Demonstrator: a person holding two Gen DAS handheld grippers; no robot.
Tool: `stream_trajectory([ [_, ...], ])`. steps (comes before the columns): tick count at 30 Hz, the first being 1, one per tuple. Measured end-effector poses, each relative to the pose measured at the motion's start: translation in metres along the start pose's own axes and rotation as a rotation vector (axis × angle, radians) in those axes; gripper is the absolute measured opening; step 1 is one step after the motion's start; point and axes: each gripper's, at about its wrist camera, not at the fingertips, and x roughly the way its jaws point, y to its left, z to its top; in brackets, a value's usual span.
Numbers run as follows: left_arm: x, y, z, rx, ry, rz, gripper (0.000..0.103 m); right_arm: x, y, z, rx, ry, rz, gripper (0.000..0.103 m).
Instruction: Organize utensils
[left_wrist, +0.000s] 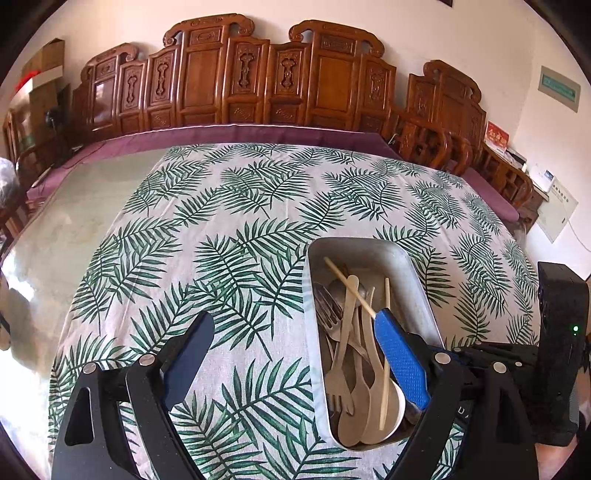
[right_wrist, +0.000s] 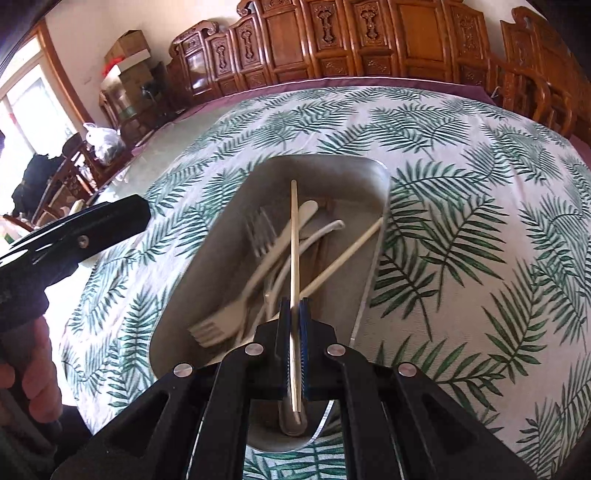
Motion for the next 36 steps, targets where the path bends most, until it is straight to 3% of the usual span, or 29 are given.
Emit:
stream_trajectory([
  [9, 0.000, 0.001, -0.001, 0.000, 0.000, 0.009, 0.085, -0.010, 0.008, -0.001, -0.028, -0.030, 0.044, 0.007],
  [16, -0.007, -0.001, -0.005, -0.005, -0.007, 0.016, 0.085, -0.041, 0.004, -0.005, -0.062, -0.091, 0.027, 0.009],
  [22, -0.017, -0.013, -0.012, 0.001, -0.015, 0.016, 0.088, -0.080, -0.006, -0.014, -0.067, -0.150, -0.018, 0.035],
  [24, -0.023, -0.019, -0.016, 0.000, -0.026, 0.013, 0.090, -0.092, -0.008, -0.018, -0.064, -0.169, -0.040, 0.057],
  [30, -0.046, -0.040, -0.028, 0.010, -0.052, 0.000, 0.095, -0.128, -0.021, -0.032, -0.047, -0.218, -0.101, 0.091],
  [33, -0.055, -0.055, -0.036, 0.043, -0.045, 0.012, 0.095, -0.144, -0.027, -0.041, -0.041, -0.242, -0.128, 0.099],
  [36, -0.066, -0.071, -0.044, 0.068, -0.035, 0.012, 0.095, -0.160, -0.034, -0.051, -0.026, -0.251, -0.146, 0.100],
])
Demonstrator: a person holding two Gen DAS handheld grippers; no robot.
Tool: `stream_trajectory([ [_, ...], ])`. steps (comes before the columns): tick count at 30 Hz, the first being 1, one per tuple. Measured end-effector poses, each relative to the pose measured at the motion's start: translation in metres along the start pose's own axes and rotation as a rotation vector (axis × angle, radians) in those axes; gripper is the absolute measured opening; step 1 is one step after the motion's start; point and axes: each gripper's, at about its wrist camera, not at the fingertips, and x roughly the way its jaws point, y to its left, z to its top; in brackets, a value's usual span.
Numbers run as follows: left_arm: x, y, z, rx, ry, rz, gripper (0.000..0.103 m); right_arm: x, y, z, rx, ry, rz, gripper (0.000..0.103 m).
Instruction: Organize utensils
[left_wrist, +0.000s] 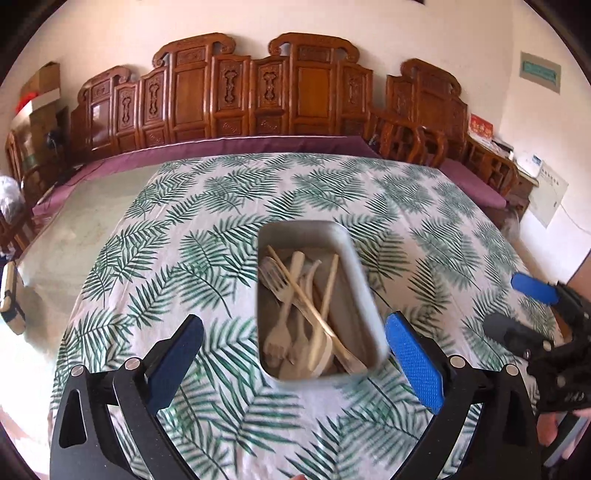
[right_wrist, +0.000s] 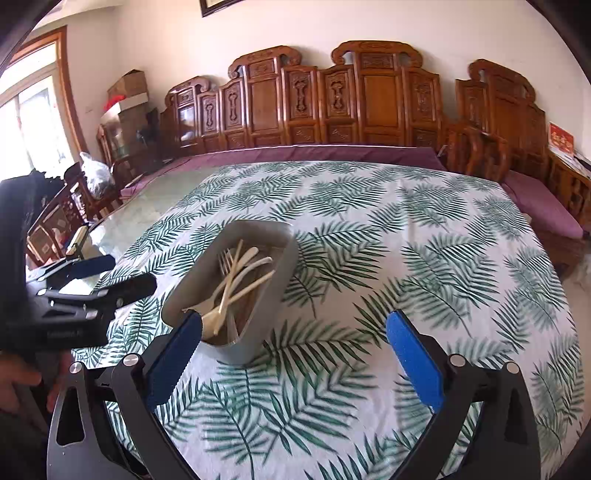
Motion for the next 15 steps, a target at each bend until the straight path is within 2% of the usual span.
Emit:
stream_trajectory([
  [5, -0.019, -0.024, -0.014, 0.025, 0.016, 0.000, 0.095, -0.026, -0.013, -0.013, 0.009, -0.008, -0.062, 0.100],
  [12, -0.038, -0.045, -0.027, 0.025, 0.043, 0.011, 0.095, -0.069, -0.031, -0.030, 0.043, -0.042, -0.093, 0.100],
  [15, -0.053, -0.054, -0.027, 0.028, 0.025, -0.003, 0.095, -0.090, -0.035, -0.031, 0.051, -0.071, -0.102, 0.100],
])
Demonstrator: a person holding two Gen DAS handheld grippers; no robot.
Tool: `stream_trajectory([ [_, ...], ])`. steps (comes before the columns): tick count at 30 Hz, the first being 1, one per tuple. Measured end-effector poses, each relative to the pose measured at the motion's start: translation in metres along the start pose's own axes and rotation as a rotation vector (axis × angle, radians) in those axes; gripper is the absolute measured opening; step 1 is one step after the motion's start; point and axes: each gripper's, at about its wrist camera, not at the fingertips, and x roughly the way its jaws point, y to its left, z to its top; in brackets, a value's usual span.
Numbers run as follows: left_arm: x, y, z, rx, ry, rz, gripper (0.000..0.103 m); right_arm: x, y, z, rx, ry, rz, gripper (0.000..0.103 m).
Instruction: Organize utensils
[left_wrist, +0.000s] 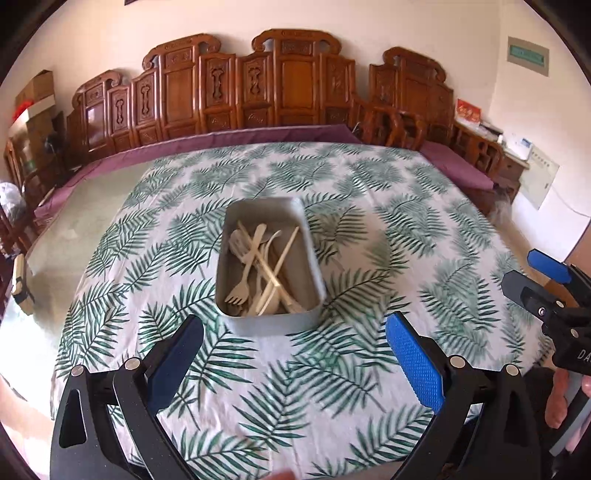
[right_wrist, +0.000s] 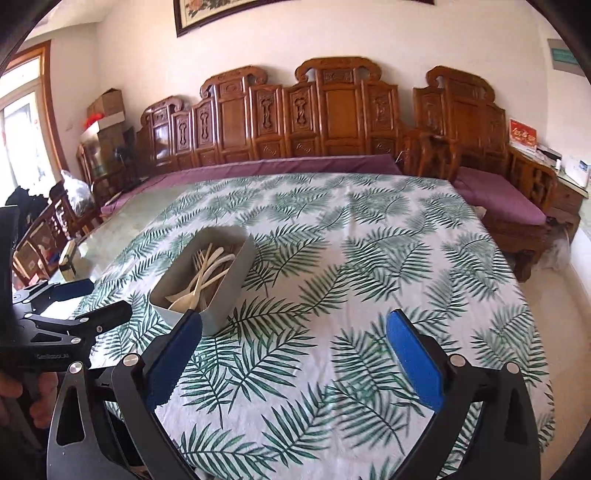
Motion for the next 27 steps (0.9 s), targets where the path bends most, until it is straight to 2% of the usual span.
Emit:
stream_trajectory([
  [12, -0.096, -0.030, 0.036, 0.017, -0.219, -0.004, 0.095, -0.090, 0.008, 0.032, -0.032, -0.198, -0.044, 0.100],
  [16, -0.124, -0.033, 0.039, 0.009, -0.287, 0.020, 0.095, -0.115, 0.011, 0.037, -0.038, -0.258, -0.059, 0.100],
  [21, -0.136, -0.035, 0.039, 0.010, -0.305, 0.022, 0.095, -0.131, 0.012, 0.040, -0.033, -0.293, -0.059, 0.100],
  [27, -0.140, -0.036, 0.038, 0.012, -0.309, 0.022, 0.095, -0.134, 0.011, 0.040, -0.026, -0.288, -0.060, 0.100],
])
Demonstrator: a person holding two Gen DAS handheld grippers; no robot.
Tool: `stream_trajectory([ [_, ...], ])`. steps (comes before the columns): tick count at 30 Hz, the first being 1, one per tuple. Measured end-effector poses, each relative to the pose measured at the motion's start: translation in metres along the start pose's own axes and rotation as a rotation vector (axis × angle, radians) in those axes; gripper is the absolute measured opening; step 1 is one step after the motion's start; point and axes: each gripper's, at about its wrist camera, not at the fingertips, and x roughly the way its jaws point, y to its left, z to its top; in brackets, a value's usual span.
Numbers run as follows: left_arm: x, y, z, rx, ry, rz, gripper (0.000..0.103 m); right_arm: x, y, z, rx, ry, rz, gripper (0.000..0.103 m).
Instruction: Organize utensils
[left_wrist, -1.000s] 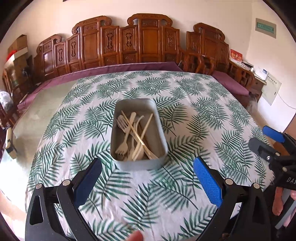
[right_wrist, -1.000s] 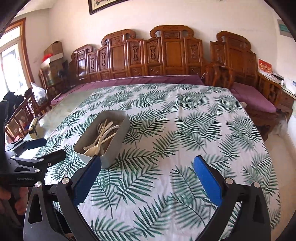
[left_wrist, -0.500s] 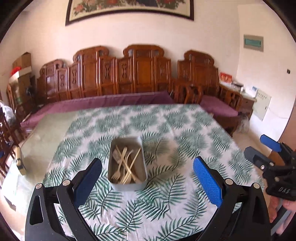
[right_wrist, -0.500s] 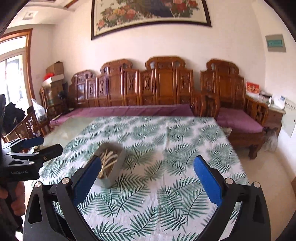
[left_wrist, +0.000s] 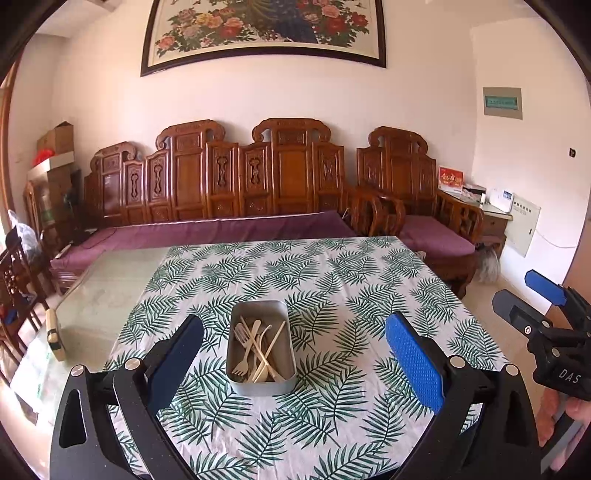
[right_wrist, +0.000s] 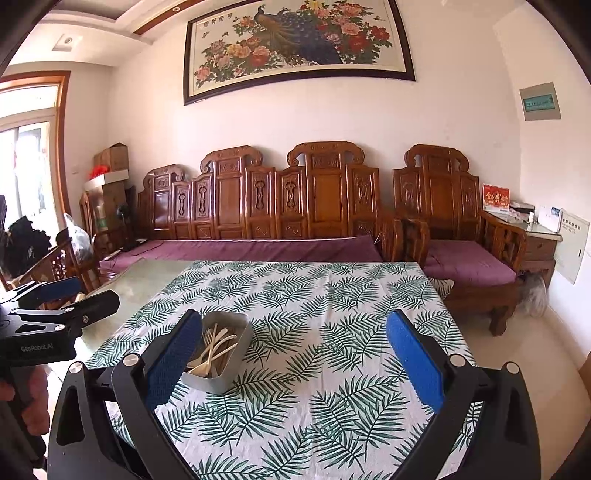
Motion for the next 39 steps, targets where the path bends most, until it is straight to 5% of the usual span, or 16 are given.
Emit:
stream_trajectory([
  [39, -0.0072, -0.0046, -0.0026, -0.011, -0.019, -0.004, 0.095, -0.0025, 0.0000, 0.0030, 0.003, -0.004, 0.002, 0.100],
])
